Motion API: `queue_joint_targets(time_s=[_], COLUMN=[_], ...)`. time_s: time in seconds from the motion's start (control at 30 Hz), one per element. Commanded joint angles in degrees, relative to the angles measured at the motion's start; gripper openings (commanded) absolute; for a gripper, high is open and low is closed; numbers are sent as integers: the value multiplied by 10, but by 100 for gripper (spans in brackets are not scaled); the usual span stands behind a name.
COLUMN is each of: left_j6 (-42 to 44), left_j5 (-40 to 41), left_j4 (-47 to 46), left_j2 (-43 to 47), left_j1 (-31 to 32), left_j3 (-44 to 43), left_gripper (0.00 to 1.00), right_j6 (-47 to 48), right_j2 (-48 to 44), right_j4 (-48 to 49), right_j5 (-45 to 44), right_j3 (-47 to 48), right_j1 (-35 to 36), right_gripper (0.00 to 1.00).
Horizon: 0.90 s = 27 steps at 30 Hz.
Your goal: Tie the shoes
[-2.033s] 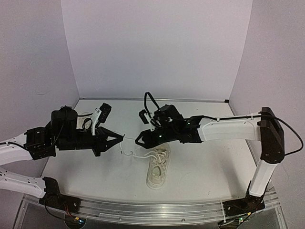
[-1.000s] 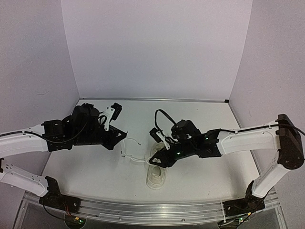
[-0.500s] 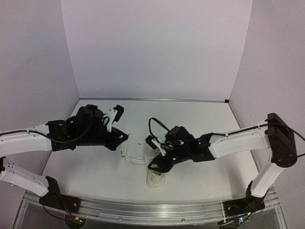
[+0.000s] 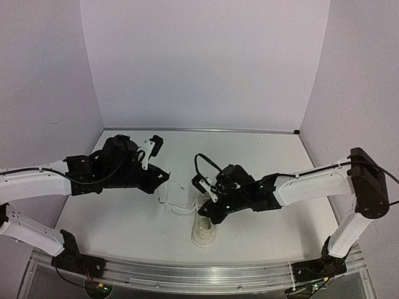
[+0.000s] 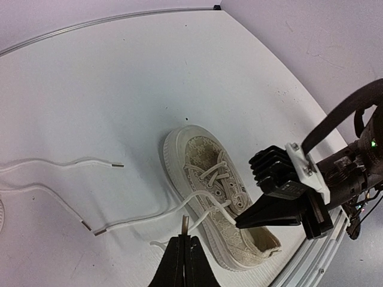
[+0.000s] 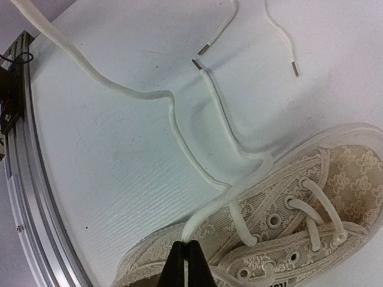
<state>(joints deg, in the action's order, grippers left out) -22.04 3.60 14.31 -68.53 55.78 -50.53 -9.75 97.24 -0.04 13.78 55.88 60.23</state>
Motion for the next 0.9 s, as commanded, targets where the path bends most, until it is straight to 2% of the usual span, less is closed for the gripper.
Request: queue_joint_targets(time_s=[0.0, 0.2, 0.33, 0.6, 0.87], left_j6=[42, 137, 221, 360, 446], left_j5=[13, 5, -31, -51, -86], left_j4=[-38, -115, -200, -181, -291], left_j2=[-10, -36, -64, -180, -236], left_j1=[-6, -12, -13, -15, -15], left_j3=[-20, 0, 23, -23, 8], left_gripper=[0, 0, 0, 0, 0], right_j6=[15, 29, 40, 45, 49], right_j2=[-60, -82, -87, -89, -93], right_j4=[1, 0, 0, 0, 0], right_j5=[-41, -53, -53, -48, -46], right_j3=[9, 0, -6, -13, -17], right_j1=[5, 5, 5, 5, 4], right_gripper=[0, 0, 0, 0, 0])
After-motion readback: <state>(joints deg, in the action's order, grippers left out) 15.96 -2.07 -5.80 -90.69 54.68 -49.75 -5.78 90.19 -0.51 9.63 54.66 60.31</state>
